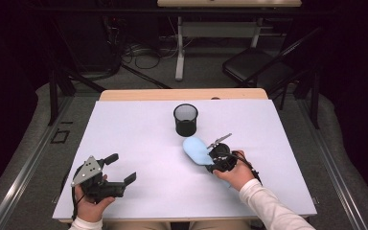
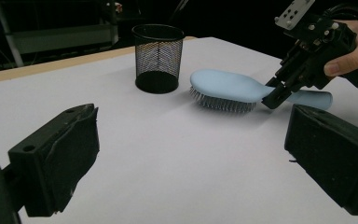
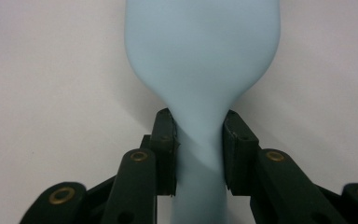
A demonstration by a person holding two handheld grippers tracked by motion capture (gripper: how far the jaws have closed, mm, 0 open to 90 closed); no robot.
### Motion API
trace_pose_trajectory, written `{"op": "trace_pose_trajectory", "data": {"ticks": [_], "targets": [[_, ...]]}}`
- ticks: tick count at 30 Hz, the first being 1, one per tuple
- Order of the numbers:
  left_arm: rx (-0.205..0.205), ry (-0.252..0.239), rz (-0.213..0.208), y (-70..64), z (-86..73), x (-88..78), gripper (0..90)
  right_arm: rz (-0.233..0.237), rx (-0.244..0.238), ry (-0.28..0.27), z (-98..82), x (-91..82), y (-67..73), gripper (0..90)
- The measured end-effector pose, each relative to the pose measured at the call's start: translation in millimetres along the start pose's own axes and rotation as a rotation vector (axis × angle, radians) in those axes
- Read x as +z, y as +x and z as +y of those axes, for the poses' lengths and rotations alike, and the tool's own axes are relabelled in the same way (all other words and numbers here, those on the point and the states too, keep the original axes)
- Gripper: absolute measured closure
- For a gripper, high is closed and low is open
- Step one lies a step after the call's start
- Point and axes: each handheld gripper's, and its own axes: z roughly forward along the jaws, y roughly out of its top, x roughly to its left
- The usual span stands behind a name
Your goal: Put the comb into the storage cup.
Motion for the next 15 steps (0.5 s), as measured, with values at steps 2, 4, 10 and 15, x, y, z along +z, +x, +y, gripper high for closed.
{"op": "trace_pose_trajectory", "data": {"ticks": [2, 4, 10, 15], "targets": [[0.000, 0.000, 0.000, 0.0, 0.0, 0.0, 3.0, 0.001, 0.004, -0.006, 0.0, -1.8, -0.5, 69.5], [0.001, 0.001, 0.001, 0.1, 0.0, 0.0, 3.0, 0.003, 0.008, -0.017, 0.1, -3.7, -1.2, 69.5], [0.000, -0.001, 0.003, -0.1, -0.1, 0.2, 3.0, 0.018, 0.033, -0.068, -0.6, -7.6, -1.9, 69.5], [0.000, 0.001, 0.006, -0.1, -0.1, 0.2, 3.0, 0.032, 0.037, -0.074, -0.5, -12.0, -2.5, 69.6]]}}
